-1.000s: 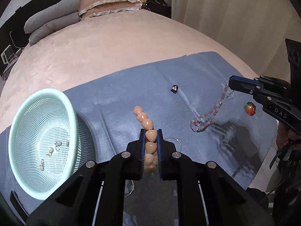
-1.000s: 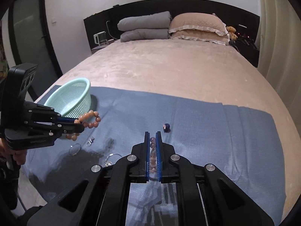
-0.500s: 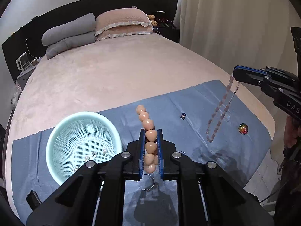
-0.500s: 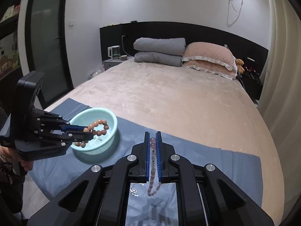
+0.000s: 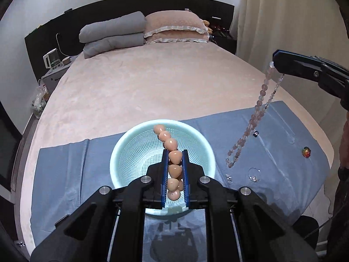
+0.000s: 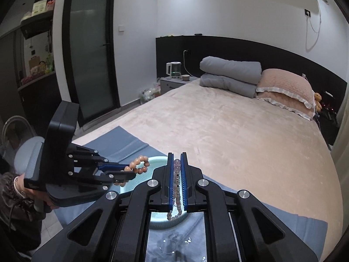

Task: Organize jewelry
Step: 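Lift both held pieces over the green colander and open both grippers, then move the left gripper toward the silver hoop earring with charm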

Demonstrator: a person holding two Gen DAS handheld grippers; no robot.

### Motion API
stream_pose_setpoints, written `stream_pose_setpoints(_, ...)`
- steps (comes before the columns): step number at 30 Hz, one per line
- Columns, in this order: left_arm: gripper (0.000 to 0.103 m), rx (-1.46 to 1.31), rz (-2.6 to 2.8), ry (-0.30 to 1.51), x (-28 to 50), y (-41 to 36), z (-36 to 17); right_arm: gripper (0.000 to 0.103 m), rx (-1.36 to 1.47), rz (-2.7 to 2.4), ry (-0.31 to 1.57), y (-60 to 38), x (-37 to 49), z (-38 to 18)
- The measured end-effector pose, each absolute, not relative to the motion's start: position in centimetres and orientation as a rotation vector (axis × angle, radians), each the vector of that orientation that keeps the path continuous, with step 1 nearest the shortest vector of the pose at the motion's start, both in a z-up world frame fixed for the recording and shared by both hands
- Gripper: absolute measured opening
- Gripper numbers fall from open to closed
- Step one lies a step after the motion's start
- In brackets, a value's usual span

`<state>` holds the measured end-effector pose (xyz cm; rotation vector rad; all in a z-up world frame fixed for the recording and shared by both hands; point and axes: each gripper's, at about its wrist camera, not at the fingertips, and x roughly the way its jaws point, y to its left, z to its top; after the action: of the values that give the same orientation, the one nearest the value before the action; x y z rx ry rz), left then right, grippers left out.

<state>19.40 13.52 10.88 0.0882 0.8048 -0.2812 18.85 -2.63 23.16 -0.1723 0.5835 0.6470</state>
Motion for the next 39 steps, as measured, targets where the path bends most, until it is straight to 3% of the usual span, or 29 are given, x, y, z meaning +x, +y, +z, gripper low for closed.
stream_pose_setpoints(19, 0.012, 0.098, -0.305, 0.978, 25.0, 16.3, 0.0, 0.006, -0.153, 0.658, 0.840, 4.7, 26.5, 8.5)
stream_pose_setpoints(29, 0.014, 0.092, -0.282, 1.016, 25.3, 15.8, -1.5, 0.009, -0.181, 0.620, 0.873, 5.0, 26.0, 6.1)
stream_pose_setpoints(31, 0.028, 0.085, -0.272, 1.008, 25.2, 16.0, -1.2, 0.009, -0.184, 0.609, 0.865, 4.8, 25.8, 6.1)
stream_pose_setpoints(33, 0.061, 0.092, -0.238, 0.975, 24.7, 16.2, -0.5, 0.012, -0.168, 0.615, 0.859, 4.3, 25.7, 6.2)
stream_pose_setpoints(34, 0.065, 0.093, -0.231, 0.950, 24.2, 16.6, 0.1, 0.027, -0.165, 0.606, 0.853, 4.0, 25.6, 6.4)
stream_pose_setpoints(35, 0.069, 0.092, -0.232, 0.930, 23.8, 16.7, 0.7, 0.051, -0.162, 0.590, 0.837, 3.6, 25.4, 6.6)
stream_pose_setpoints(39, 0.098, 0.080, -0.183, 0.869, 22.1, 17.8, 2.6, 0.076, -0.110, 0.543, 0.778, 1.7, 24.5, 8.0)
